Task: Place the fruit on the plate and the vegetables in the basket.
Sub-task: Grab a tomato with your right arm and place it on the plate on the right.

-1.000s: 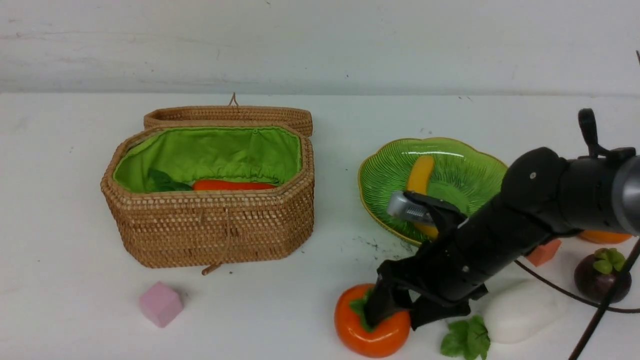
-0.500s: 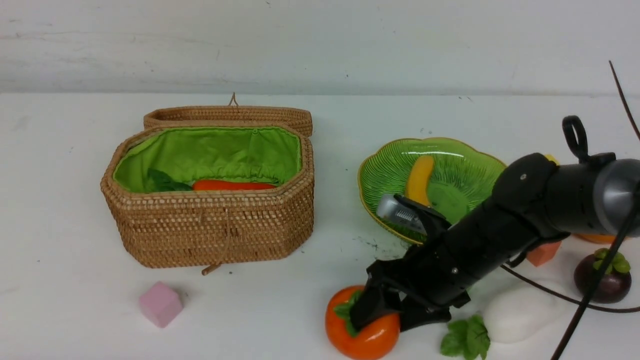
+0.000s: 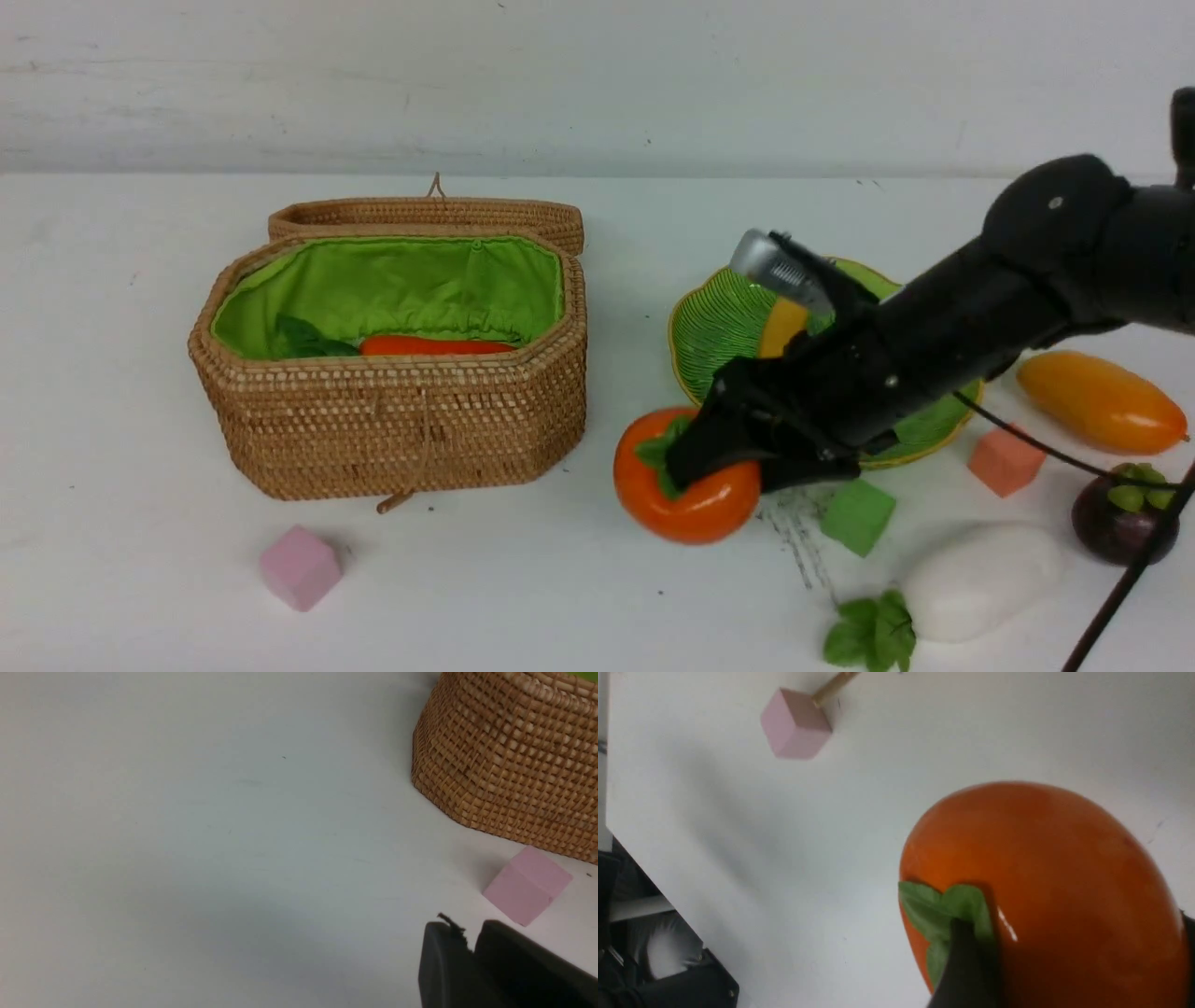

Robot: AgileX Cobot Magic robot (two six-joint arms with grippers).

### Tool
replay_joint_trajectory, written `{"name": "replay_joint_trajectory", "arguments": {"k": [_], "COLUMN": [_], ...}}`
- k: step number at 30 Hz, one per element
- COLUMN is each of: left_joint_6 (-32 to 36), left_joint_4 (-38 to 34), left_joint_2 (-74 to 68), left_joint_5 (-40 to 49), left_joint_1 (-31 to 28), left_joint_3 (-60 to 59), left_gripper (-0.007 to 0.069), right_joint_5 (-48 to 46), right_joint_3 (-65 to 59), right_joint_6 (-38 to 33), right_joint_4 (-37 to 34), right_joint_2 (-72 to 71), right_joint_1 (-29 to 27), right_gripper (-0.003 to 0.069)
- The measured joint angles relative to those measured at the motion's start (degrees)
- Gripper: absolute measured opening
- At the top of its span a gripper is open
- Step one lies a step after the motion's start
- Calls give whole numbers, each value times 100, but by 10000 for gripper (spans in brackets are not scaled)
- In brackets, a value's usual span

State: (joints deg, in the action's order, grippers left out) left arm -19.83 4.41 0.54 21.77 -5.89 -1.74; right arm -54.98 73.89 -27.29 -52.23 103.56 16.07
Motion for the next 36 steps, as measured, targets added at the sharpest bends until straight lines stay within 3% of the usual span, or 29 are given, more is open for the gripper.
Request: {"name": "replay_joint_trajectory", "arguments": {"k": [8,13,19,32,36], "left_joint_6": [0,0,0,0,0], "left_joint_4": [0,0,0,0,0], "left_joint_2": [0,0,0,0,0], "left_joint_5": [0,0,0,0,0], "left_joint_1": [0,0,0,0,0], "left_joint_3": [0,0,0,0,0], "left_gripper": [92,92,92,96,96], "right_joint_5": [93,1283,1906,2073,1980], "right_joint_3": [573,658,663,663,701], "right_joint_6": [76,76,76,76,76], "right_joint_4": [6,-5,-37,-305,-246], "right_joint_2": [0,43,492,1411,1411], "right_joint_1": [-1143,-1780,-1831,-1808,-1808], "right_gripper": [511,510,510,510,596]}}
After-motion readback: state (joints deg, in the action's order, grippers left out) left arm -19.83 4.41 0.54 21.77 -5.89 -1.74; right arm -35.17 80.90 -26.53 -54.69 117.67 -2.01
